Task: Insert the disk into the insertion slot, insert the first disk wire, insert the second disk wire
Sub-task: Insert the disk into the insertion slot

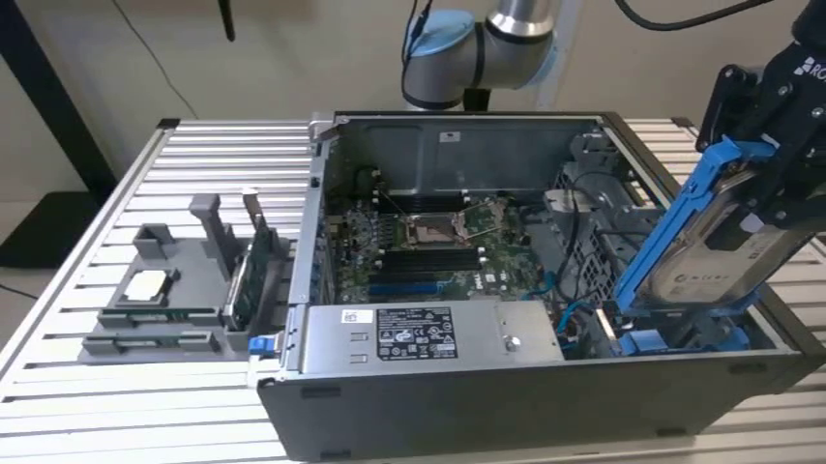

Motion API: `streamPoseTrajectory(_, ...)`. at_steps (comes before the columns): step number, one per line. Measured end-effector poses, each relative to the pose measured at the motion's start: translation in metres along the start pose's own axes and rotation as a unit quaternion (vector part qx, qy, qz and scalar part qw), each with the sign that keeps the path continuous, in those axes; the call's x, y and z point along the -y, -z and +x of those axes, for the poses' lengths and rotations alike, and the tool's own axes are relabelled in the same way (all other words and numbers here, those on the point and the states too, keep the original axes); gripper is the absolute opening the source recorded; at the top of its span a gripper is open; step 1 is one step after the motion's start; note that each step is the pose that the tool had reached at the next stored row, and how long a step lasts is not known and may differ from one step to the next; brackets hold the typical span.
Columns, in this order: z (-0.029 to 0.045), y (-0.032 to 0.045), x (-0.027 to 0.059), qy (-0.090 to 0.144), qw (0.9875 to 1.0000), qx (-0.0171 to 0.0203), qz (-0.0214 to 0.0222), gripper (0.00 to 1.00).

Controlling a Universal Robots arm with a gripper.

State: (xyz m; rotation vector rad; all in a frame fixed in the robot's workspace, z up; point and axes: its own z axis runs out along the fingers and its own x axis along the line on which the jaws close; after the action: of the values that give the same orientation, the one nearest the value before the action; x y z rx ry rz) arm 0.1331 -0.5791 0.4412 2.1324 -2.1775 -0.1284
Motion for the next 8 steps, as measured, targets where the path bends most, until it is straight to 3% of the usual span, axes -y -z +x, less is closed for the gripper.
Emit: streamPoseTrajectory(8, -0.0002, -0.0138, 0.0060, 0.000, 1.0000, 0.0000, 0.0004, 0.33)
